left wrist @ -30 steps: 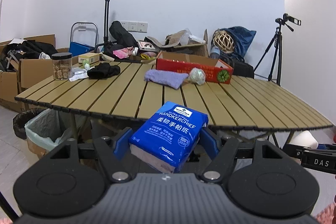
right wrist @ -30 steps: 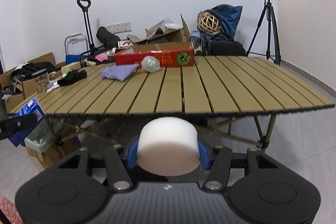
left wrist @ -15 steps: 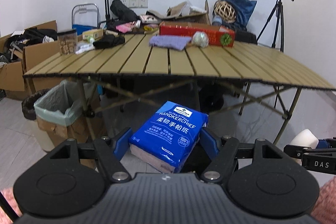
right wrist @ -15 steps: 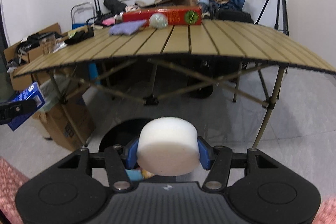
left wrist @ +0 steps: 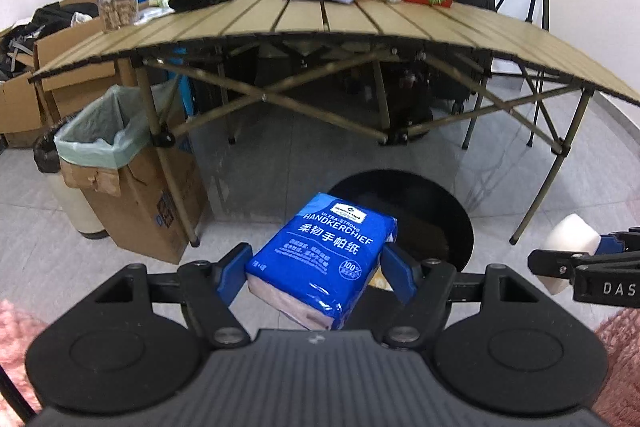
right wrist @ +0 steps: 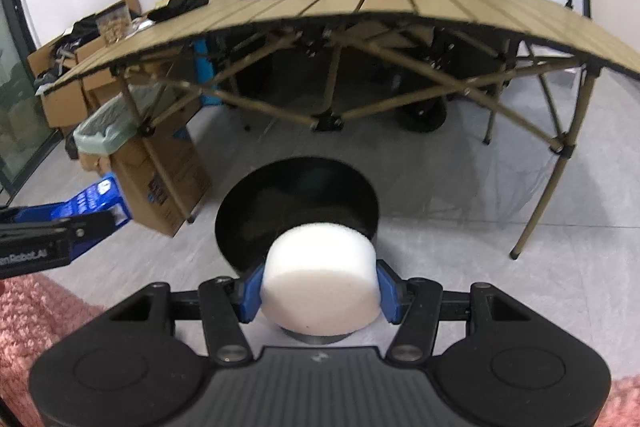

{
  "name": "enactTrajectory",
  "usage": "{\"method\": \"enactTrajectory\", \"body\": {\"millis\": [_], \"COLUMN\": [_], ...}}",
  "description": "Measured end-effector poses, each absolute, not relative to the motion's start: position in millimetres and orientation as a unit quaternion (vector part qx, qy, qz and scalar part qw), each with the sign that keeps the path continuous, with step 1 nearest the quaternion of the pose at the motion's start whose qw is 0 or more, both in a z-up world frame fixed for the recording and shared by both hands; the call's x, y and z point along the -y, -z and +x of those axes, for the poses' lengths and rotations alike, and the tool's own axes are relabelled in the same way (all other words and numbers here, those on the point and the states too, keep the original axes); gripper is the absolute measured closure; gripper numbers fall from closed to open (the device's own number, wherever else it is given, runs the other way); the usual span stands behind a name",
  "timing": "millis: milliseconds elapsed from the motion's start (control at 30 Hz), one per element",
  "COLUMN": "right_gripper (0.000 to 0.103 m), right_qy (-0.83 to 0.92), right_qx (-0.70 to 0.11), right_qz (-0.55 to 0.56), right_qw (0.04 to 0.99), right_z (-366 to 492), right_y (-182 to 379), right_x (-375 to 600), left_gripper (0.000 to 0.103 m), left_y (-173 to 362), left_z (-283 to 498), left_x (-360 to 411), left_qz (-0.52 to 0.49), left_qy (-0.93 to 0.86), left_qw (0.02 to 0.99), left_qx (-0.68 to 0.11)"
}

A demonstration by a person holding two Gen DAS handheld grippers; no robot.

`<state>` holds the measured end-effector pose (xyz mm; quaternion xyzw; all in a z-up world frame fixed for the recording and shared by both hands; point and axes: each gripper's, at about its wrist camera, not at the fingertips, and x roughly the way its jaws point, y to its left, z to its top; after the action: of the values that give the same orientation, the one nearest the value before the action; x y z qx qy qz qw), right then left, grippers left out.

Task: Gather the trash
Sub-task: 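Carry the tissue pack and foam cylinder with both tools down to the black bin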

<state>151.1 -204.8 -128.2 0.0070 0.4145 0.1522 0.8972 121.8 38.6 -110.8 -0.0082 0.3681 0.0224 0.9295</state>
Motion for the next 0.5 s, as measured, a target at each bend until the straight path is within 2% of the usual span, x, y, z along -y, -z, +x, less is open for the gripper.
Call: {"method": "enactTrajectory", "body": {"millis": [500], "right_gripper": [0.048], "right_qy": [-0.162], "right_qx": [-0.469], "right_qz": [0.013], "right_qw": [0.868], "right_z": [176], "right_y": [171], "right_x": [196], "left_gripper": [0.032], "left_y": [146], "left_z": [147], "left_x": [-38], "left_qz": [-0.002], "left_qy": [-0.02], "left_qw": [0.909], "left_qx": [-0.416]}}
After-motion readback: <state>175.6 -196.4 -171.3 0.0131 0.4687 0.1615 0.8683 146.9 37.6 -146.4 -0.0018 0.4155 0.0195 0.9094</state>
